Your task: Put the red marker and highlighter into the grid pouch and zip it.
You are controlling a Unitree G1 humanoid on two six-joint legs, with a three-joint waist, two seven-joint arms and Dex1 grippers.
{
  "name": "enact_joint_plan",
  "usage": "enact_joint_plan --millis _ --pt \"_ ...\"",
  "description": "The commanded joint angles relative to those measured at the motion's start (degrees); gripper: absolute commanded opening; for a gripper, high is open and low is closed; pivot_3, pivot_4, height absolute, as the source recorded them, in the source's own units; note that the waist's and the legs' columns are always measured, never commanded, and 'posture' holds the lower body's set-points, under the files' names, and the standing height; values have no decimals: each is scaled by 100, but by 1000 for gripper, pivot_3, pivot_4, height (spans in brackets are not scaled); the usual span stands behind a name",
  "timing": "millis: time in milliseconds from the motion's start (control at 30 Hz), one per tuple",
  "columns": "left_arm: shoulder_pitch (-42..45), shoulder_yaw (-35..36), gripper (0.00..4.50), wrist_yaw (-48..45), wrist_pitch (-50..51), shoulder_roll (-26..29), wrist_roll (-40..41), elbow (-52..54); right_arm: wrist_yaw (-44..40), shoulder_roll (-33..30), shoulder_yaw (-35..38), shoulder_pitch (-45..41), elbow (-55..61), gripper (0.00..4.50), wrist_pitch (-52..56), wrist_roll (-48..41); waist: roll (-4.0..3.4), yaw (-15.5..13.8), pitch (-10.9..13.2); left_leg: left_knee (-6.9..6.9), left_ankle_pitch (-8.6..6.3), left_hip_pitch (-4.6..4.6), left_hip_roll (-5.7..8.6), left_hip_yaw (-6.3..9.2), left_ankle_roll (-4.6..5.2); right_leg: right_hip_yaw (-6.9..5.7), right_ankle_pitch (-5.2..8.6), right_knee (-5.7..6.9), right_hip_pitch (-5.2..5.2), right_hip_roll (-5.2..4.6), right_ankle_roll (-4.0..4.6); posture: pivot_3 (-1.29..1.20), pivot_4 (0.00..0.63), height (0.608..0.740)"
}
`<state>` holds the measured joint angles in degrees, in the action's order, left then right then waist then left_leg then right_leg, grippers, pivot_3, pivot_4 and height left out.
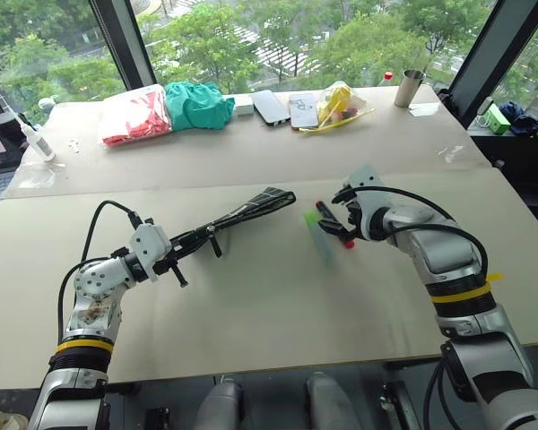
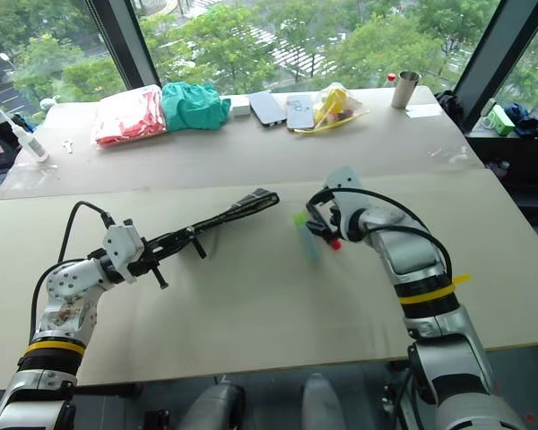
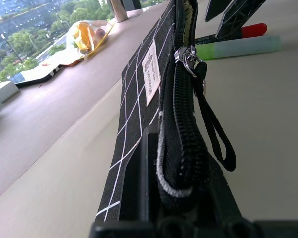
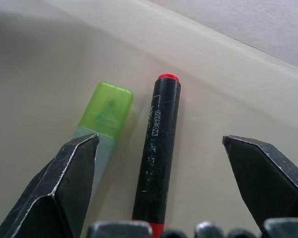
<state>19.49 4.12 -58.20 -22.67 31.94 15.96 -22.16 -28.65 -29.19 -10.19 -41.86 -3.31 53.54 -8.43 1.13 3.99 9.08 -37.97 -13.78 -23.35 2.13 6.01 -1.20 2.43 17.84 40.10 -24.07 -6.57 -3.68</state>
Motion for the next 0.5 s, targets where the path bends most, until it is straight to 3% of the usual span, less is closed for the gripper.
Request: enact_joint_plan --millis 33,167,500 --pt "-33 129 0 11 -62 52 91 176 34 -87 102 16 -133 4427 -330 172 0 2 0 0 0 0 0 0 0 0 0 0 0 0 0 0 150 740" --pt "-74 141 0 21 -29 66 103 244 12 -38 423 -99 -315 4427 -247 13 0 0 0 0 0 0 0 -2 0 0 0 0 1 0 0 0 150 740" --pt "-53 143 0 21 -47 55 87 216 -48 94 83 411 -75 4427 -192 128 1 4 -1 0 0 1 -1 -2 0 1 0 1 1 0 0 0 150 740"
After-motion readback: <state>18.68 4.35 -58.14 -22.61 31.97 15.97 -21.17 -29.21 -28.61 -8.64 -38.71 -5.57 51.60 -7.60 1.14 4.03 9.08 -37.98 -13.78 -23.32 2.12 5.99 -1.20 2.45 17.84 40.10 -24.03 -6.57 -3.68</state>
